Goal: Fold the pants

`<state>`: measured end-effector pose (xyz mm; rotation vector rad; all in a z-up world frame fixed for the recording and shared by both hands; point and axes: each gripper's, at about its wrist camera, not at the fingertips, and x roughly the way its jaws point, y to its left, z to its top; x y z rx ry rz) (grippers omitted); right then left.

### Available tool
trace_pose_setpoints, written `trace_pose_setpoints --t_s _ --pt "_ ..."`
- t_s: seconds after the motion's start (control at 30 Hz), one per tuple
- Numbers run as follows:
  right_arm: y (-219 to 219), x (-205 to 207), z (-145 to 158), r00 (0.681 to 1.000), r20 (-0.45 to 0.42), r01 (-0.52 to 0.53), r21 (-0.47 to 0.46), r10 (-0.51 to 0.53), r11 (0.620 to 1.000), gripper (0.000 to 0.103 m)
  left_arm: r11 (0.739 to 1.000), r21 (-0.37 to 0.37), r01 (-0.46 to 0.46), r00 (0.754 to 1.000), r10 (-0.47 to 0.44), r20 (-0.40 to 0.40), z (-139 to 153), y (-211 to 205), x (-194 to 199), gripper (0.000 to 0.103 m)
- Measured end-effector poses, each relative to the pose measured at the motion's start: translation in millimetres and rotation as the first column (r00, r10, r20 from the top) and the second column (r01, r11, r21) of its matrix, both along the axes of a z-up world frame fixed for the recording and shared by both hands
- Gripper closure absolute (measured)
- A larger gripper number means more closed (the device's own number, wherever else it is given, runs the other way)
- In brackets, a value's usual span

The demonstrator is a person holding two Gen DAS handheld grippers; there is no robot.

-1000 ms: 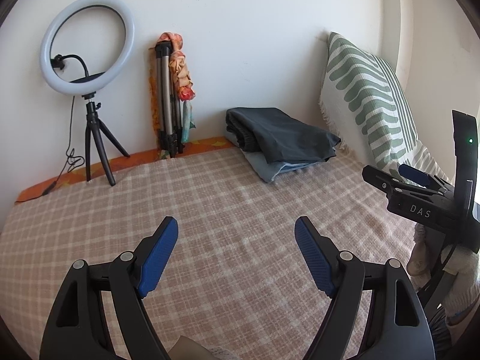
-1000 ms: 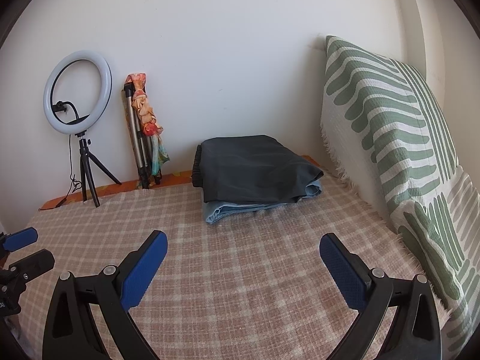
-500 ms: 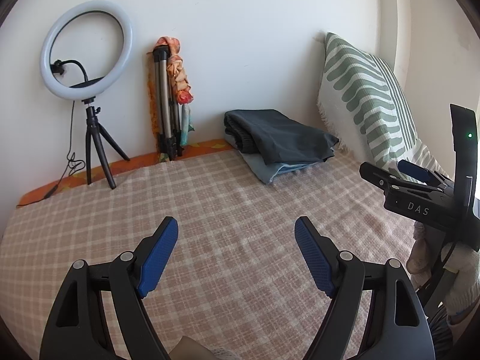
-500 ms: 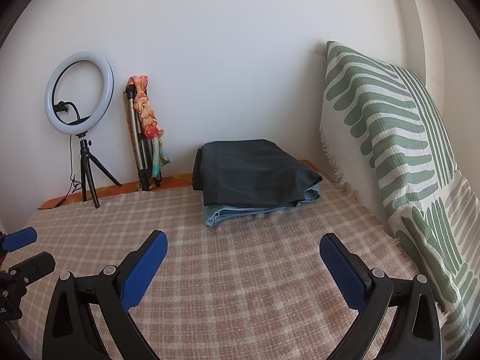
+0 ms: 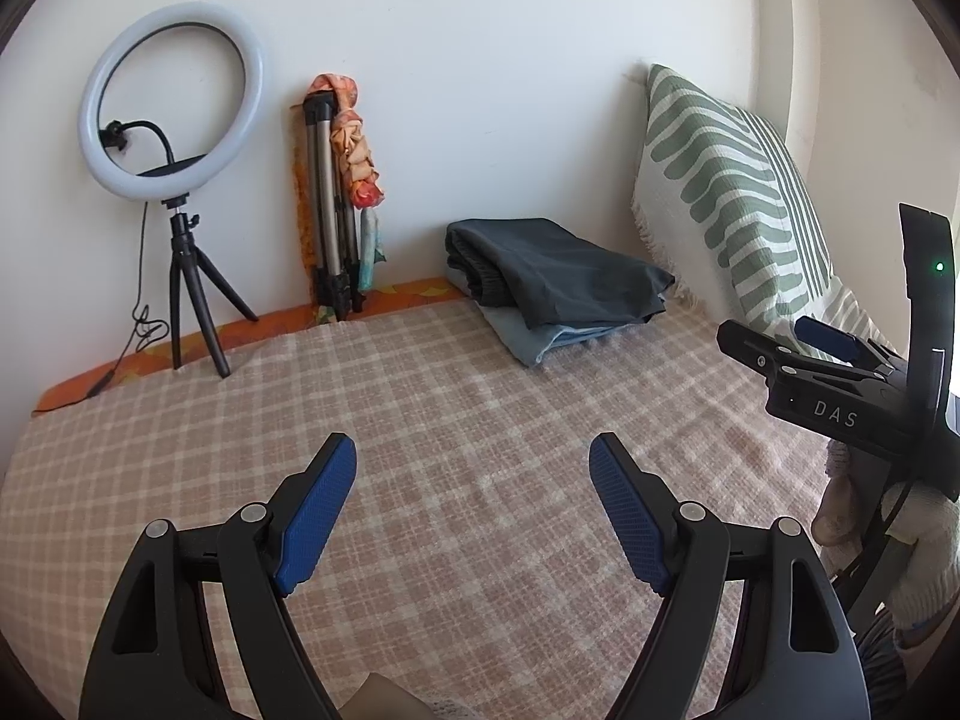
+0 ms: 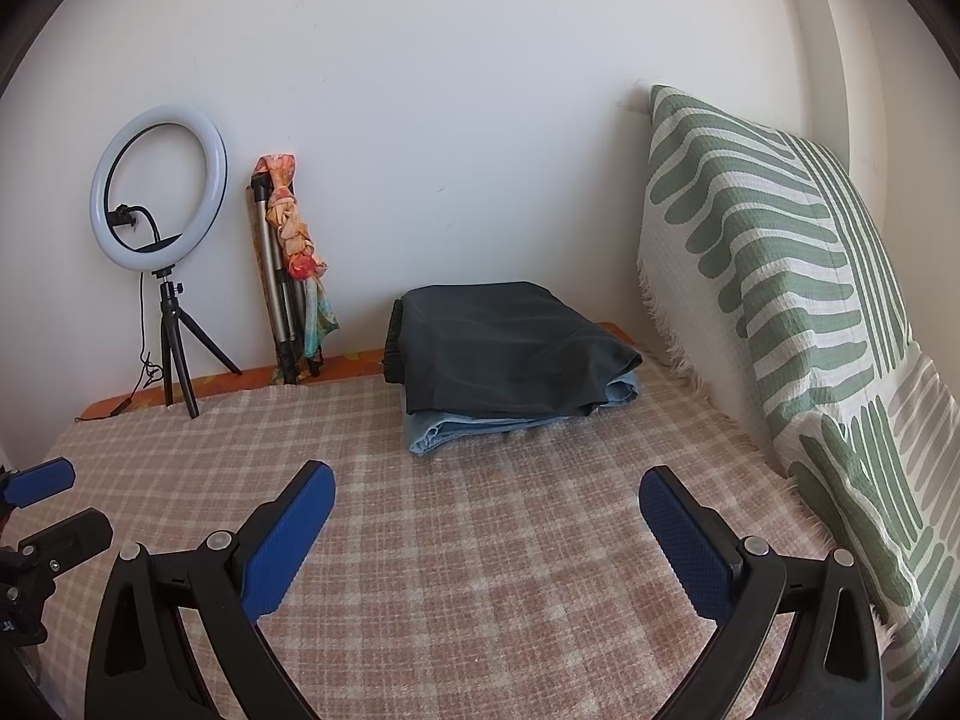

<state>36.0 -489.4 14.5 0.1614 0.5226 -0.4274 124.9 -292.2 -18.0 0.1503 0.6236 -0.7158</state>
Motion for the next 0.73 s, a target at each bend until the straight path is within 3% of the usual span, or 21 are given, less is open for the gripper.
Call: trace_pose_setpoints --t_s 0.73 --pt "6.5 -0.6 1.6 1.000 -0.002 -0.005 0.003 0.005 1.000 0.000 1.000 0.000 -0.005 1.000 0.005 0.022 2.3 5.9 -3.7 0.023"
